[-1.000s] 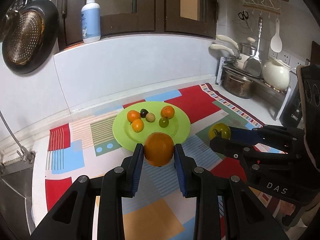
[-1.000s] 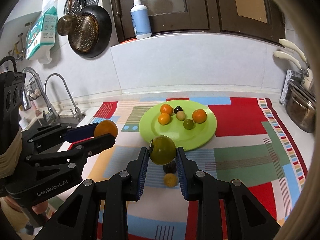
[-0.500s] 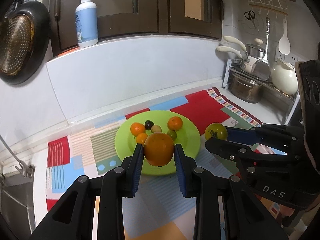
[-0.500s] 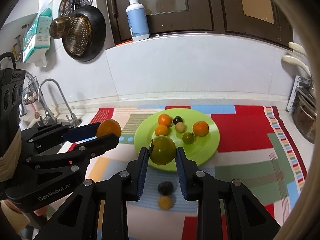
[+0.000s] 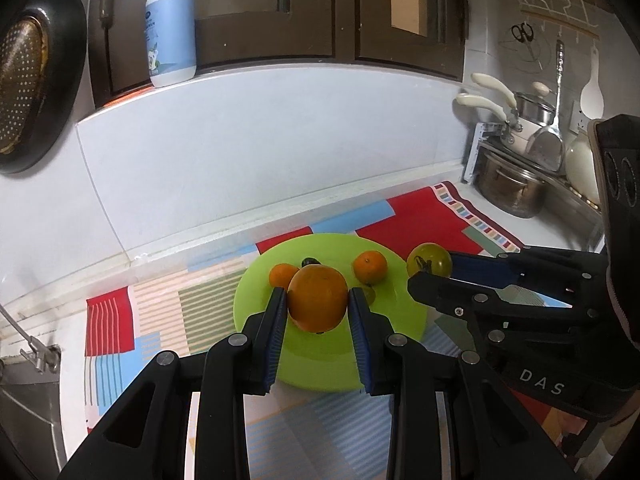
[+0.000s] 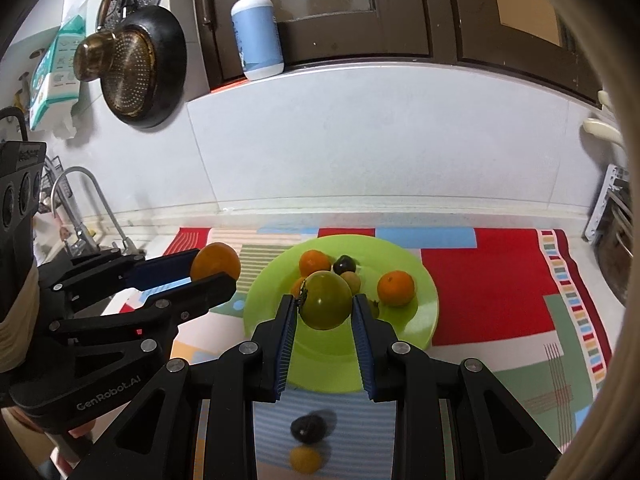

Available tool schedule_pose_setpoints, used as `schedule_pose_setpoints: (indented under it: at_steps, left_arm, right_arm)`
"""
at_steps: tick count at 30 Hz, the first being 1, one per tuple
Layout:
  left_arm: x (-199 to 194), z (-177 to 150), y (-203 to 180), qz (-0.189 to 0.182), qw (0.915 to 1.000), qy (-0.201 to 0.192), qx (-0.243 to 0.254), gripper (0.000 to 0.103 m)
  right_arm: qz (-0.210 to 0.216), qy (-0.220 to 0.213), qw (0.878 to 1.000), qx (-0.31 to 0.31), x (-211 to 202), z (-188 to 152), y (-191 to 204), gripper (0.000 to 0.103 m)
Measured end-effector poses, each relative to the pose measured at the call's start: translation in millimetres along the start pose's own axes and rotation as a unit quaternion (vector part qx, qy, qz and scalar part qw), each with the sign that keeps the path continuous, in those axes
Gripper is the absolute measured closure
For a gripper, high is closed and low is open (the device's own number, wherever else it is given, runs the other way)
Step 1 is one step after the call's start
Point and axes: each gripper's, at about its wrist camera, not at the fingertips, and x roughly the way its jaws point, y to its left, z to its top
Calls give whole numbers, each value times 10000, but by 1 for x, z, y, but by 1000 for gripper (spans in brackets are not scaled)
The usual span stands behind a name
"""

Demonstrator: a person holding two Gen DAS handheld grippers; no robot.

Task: Organize fruits
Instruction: 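Carry the orange and green fruit onto the green plate and open both tools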

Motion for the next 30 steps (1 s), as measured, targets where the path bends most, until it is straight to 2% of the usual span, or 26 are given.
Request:
schedule_pose_setpoints:
  at_steps: [10,30]
  left_arm:
    - [40,9,9,47,9998,183,-54,72]
    - [121,22,16,-137,9989,459,6,72]
  right_arm:
    - [-58,68,10000,0,30,14,-14,74]
    - [-138,461,9987,148,108,27,-52,74]
